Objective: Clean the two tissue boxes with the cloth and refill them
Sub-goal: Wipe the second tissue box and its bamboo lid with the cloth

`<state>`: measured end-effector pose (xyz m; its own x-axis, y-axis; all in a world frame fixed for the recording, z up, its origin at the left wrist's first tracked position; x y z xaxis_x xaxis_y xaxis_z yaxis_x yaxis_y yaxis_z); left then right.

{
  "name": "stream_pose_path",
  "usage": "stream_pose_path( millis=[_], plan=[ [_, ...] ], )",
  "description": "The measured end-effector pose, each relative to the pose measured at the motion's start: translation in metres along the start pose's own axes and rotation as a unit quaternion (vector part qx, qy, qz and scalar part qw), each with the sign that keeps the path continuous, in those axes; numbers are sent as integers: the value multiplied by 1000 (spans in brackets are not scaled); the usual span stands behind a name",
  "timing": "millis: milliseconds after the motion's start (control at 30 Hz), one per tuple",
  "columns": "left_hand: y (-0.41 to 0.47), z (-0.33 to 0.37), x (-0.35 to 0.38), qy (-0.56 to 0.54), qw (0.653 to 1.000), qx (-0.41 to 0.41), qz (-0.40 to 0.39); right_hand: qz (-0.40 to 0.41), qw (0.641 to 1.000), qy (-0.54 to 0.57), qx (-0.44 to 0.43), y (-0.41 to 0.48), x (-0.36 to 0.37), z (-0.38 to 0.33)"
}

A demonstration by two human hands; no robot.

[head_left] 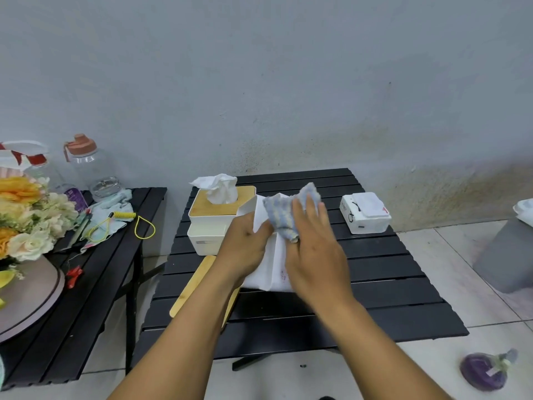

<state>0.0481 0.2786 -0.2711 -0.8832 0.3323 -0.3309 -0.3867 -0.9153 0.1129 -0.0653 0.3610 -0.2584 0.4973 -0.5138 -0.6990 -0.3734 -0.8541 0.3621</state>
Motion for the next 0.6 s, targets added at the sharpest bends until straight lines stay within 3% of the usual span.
stream_pose_path(
  millis=[67,267,400,467,600],
  plan=[
    [-1,1,-1,-22,1000,-6,9,-11,1000,-17,12,2,1,4],
    [5,2,-6,-2,999,-27,28,14,988,-136,-74,-36,11,-18],
    [-1,8,-5,-71,997,-13,12,-11,996,-91,20,4,-6,-1],
    [0,3,-5,-80,997,-18,11,-13,997,-70,27,4,-6,2],
    [5,3,-14,-92,995,-16,21,18,991,-93,-91,-33,1,-23]
  ],
)
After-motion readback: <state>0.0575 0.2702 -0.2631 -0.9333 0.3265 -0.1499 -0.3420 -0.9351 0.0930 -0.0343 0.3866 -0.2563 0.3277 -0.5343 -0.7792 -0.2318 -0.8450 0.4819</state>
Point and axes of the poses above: each hand's wrist, its own y-axis towards the middle knuckle, its own x-axis out of the palm, z = x × y, the point moved 6 cm from there along y, towards the middle knuckle, and after that the axes turned 3 degrees about x, right-handed, at the moved point
